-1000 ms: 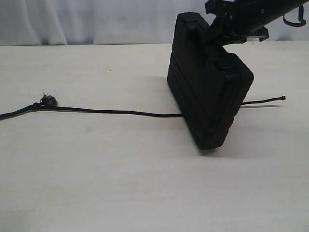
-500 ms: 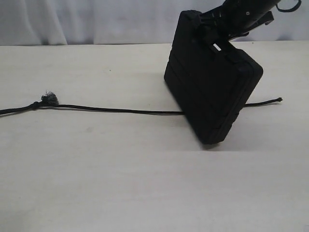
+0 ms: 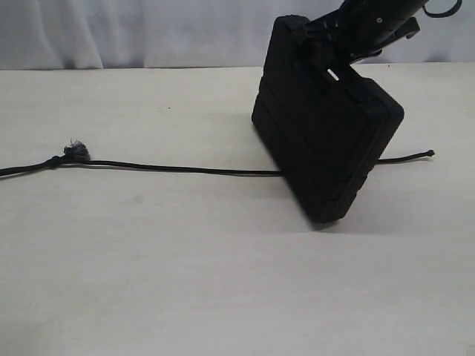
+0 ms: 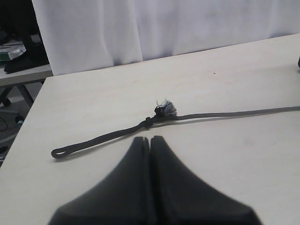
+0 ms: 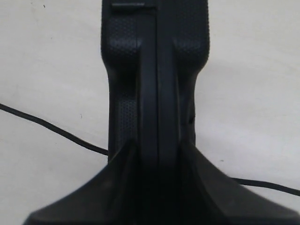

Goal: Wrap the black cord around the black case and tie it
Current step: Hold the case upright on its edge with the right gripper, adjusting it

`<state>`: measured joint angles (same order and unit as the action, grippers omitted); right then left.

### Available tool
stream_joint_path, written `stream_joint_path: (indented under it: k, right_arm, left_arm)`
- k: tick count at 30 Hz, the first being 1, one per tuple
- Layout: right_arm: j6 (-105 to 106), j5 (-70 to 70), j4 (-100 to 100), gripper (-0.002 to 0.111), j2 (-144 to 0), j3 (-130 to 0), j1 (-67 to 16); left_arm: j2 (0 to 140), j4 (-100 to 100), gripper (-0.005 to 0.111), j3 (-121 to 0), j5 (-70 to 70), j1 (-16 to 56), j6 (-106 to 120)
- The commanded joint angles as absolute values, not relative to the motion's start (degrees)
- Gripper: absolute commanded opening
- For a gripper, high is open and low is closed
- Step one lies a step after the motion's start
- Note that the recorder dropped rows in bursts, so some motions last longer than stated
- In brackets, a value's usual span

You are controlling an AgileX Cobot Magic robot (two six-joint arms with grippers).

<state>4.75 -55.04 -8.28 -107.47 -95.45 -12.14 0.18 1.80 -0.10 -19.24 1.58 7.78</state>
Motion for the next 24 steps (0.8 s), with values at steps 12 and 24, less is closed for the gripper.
stream_joint_path:
  k: [12, 24]
  right_arm:
    - [5.31, -62.45, -6.68, 0.019, -107.86, -94.71, -12.18]
    - [5.45, -62.84, -6.68, 0.038, -107.86, -94.71, -12.18]
  left_arm:
    - [0.00, 2.28, 0.000, 0.00, -18.51, 1.99, 7.70]
    - [0.00, 2.28, 0.000, 0.00, -18.51, 1.99, 7.70]
